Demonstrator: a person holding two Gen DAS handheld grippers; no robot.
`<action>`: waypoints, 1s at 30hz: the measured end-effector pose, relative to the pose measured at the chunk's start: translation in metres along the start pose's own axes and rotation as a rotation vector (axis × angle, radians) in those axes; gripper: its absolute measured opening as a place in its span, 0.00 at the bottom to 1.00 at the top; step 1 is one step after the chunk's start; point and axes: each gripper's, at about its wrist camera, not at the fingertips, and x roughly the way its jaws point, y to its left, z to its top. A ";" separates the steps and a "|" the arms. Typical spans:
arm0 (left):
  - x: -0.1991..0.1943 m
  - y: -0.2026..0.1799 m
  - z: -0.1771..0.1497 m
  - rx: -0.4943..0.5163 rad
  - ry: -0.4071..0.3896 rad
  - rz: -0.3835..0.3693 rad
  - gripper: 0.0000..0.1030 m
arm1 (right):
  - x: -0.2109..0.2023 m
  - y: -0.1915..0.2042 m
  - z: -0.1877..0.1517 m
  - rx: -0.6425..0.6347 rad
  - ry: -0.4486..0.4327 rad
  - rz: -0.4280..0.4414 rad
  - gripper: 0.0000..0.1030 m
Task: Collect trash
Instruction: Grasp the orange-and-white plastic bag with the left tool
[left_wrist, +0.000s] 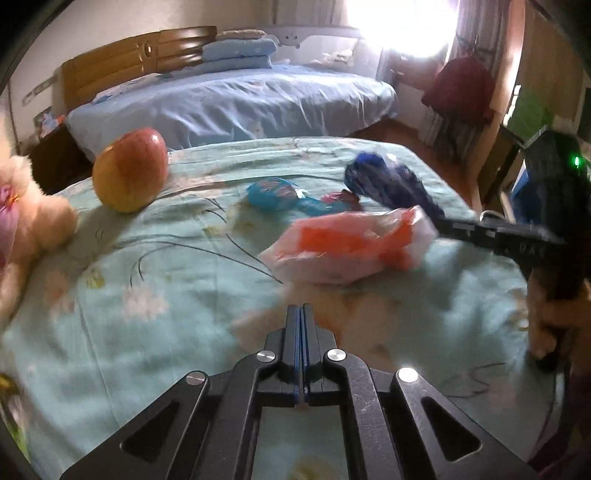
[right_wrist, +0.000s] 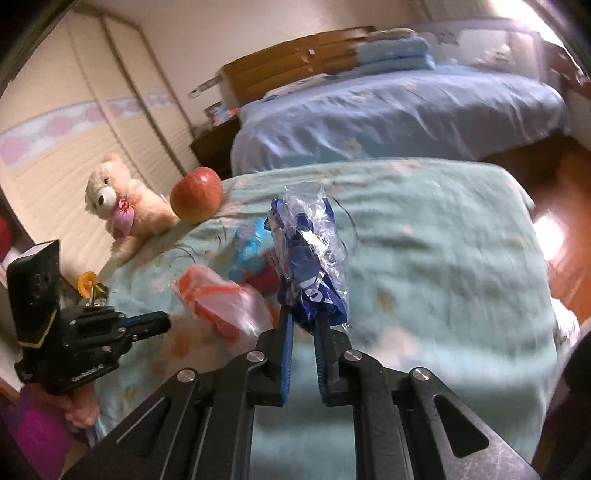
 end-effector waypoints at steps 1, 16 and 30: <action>-0.006 -0.005 -0.003 -0.006 -0.010 -0.006 0.00 | -0.006 -0.002 -0.005 0.013 -0.005 -0.005 0.10; 0.003 -0.048 0.009 -0.223 -0.001 0.001 0.69 | -0.069 -0.026 -0.043 0.136 -0.109 -0.063 0.10; 0.043 -0.073 0.033 -0.460 -0.012 0.139 0.60 | -0.078 -0.045 -0.051 0.163 -0.121 -0.060 0.10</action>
